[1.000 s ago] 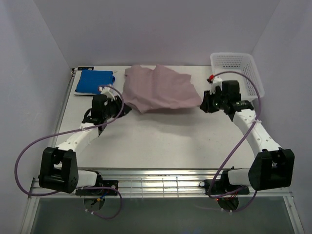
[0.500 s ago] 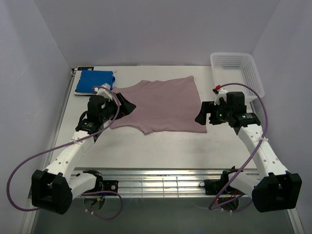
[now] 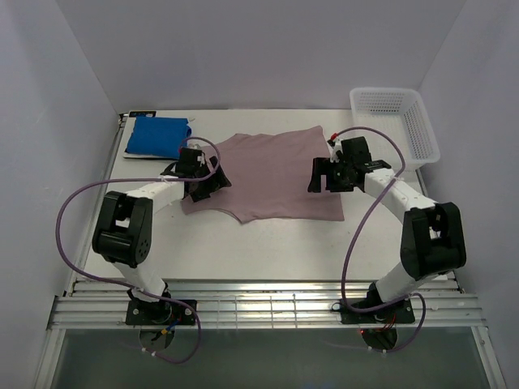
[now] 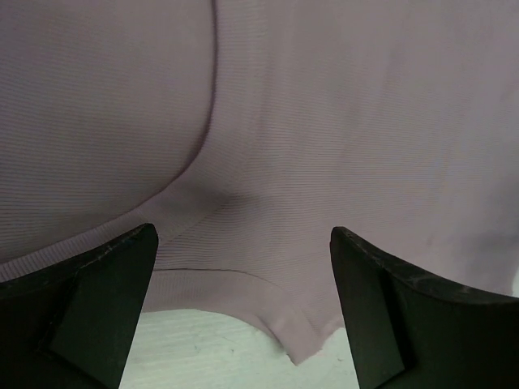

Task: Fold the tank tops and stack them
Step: Flatten the tank top out

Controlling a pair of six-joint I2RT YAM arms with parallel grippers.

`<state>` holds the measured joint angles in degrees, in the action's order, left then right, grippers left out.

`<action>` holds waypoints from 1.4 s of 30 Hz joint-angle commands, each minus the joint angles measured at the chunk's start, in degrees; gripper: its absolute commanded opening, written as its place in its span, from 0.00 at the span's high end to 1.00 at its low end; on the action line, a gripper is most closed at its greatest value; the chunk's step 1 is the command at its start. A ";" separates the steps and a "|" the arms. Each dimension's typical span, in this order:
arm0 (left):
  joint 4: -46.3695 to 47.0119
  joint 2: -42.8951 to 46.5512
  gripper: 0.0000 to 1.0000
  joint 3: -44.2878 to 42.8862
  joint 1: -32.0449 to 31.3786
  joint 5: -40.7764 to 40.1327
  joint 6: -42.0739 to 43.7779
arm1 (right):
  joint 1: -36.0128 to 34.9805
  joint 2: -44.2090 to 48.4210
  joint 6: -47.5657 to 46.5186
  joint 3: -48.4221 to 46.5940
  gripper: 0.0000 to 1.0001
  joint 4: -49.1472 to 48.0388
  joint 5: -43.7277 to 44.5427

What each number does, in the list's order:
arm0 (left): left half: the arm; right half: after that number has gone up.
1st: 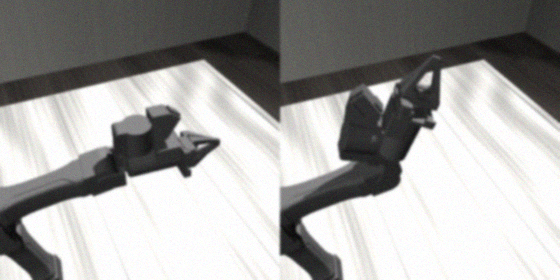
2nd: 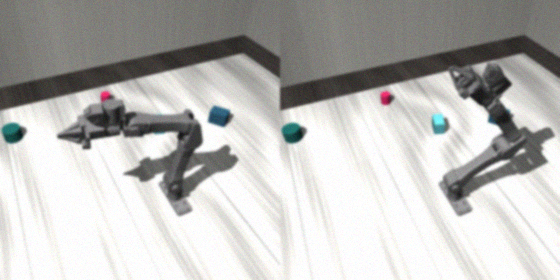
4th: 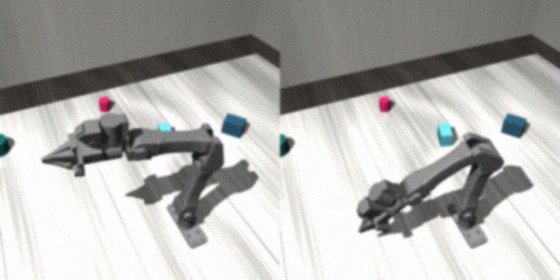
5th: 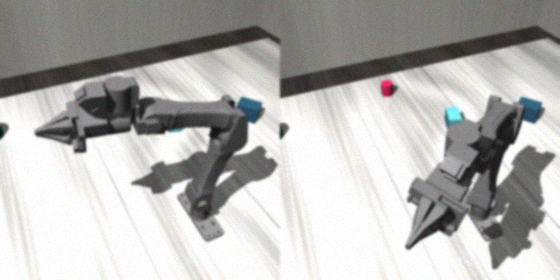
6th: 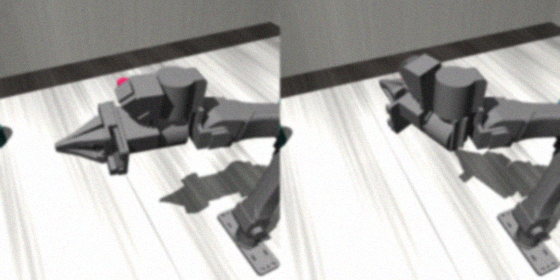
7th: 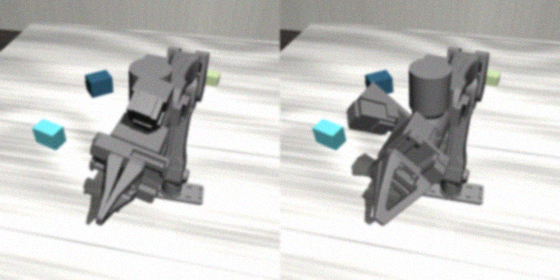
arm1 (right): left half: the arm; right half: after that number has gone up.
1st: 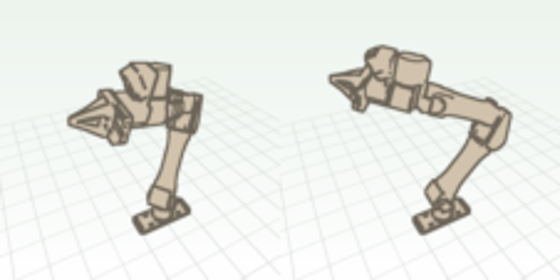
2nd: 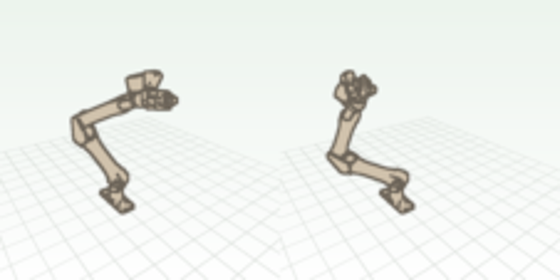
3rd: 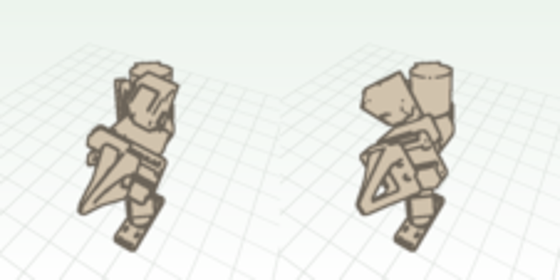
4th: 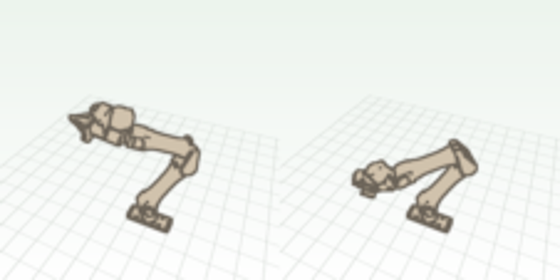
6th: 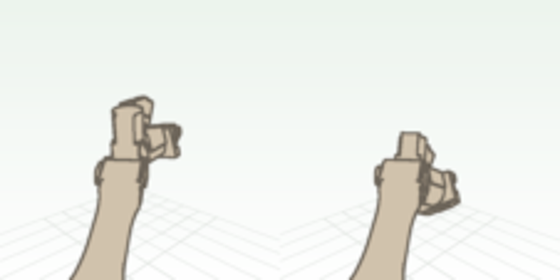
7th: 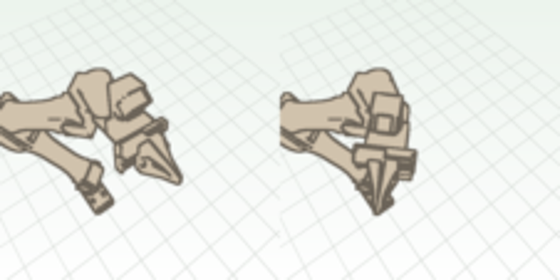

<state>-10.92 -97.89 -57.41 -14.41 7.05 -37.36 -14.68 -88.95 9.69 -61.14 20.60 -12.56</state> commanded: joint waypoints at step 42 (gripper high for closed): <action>-4.73 26.69 0.02 20.05 -8.61 4.64 -11.58 | 1.23 28.21 14.74 24.05 0.10 4.10 14.94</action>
<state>-14.76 -73.01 -40.34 -21.65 11.25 -44.38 -14.35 -61.78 21.87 -38.02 22.92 0.30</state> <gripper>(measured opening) 0.975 0.900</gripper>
